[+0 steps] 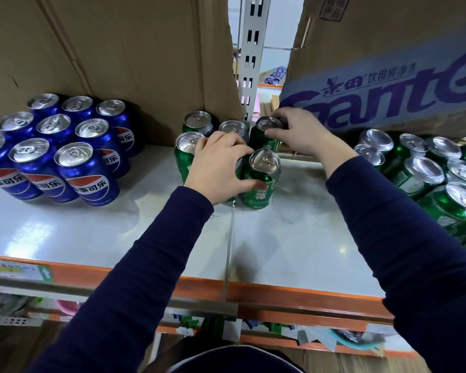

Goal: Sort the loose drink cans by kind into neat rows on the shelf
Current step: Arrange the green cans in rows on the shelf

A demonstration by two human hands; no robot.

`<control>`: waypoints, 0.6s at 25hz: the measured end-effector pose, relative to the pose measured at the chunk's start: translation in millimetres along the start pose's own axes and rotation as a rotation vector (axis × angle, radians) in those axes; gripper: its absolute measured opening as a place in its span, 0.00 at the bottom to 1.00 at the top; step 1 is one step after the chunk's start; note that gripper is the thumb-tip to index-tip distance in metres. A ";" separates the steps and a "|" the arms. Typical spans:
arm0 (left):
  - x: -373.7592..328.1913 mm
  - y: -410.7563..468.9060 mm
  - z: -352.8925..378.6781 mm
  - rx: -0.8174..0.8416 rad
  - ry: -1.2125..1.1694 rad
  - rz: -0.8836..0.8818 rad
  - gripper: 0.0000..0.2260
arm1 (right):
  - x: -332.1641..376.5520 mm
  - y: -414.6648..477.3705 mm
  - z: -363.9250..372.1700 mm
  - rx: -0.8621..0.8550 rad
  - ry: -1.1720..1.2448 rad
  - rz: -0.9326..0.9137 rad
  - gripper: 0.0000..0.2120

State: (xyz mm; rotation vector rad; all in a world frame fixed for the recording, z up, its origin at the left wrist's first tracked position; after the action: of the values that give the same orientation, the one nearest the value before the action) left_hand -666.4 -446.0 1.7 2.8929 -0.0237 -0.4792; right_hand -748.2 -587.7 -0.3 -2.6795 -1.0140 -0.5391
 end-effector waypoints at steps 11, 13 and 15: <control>1.9 -1.4 -1.8 -0.026 -0.046 0.010 0.29 | -0.6 -8.3 0.2 0.125 0.165 -0.064 0.18; 2.3 -1.1 -1.0 -0.024 -0.041 0.007 0.29 | -3.4 -11.8 -5.6 0.074 0.301 -0.058 0.12; 2.6 -0.7 -0.5 -0.020 -0.028 0.005 0.28 | -1.6 -12.1 -2.6 0.087 0.321 -0.058 0.11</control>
State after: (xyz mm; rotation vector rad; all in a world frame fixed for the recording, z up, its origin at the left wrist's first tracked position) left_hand -663.8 -445.3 1.2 2.8660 -0.0298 -0.5157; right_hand -758.1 -580.6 2.4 -2.3919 -0.9970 -0.8810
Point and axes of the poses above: each hand's wrist, its own y-axis towards the middle knuckle, its own z-axis out of the palm, x = y × z, the point moved 10 cm from there along y, towards the middle knuckle, and after that the axes turned 8 degrees about x, right-handed, at the moved point
